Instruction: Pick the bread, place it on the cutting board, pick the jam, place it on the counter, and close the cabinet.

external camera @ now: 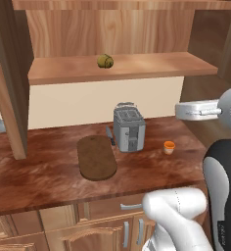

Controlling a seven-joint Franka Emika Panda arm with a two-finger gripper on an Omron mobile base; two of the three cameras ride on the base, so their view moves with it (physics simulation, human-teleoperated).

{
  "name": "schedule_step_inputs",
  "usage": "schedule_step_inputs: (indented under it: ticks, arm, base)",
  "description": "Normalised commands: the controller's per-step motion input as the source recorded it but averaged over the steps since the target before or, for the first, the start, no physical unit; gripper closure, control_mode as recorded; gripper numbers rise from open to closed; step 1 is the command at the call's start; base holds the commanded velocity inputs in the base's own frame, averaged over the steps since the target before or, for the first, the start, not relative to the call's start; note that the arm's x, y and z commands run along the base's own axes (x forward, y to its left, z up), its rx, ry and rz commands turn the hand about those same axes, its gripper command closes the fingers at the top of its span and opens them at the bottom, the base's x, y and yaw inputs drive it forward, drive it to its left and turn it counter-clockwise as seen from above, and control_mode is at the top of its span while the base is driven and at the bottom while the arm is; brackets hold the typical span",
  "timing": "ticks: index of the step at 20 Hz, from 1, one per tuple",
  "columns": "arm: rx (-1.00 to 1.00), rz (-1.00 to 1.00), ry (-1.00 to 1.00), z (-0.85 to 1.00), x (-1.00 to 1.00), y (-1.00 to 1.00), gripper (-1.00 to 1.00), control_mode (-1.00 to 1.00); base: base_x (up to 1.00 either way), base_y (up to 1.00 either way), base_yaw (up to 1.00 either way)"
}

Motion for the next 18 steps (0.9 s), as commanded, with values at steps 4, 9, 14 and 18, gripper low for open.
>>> schedule_step_inputs:
  ticks: [4,9,14,18]
  arm:
    - [0.00,0.00,0.08,0.19,-0.36,0.30,-1.00,-1.00]
    - [0.00,0.00,0.08,0.14,-0.34,0.28,-1.00,-1.00]
    - [0.00,0.00,0.03,0.03,-0.31,0.25,-1.00,-1.00]
    - [0.00,0.00,0.01,0.00,-0.24,0.23,-1.00,-1.00]
  base:
    - [0.00,0.00,0.00]
    - [0.00,0.00,0.00]
    - [0.00,0.00,0.00]
    - [0.00,0.00,0.00]
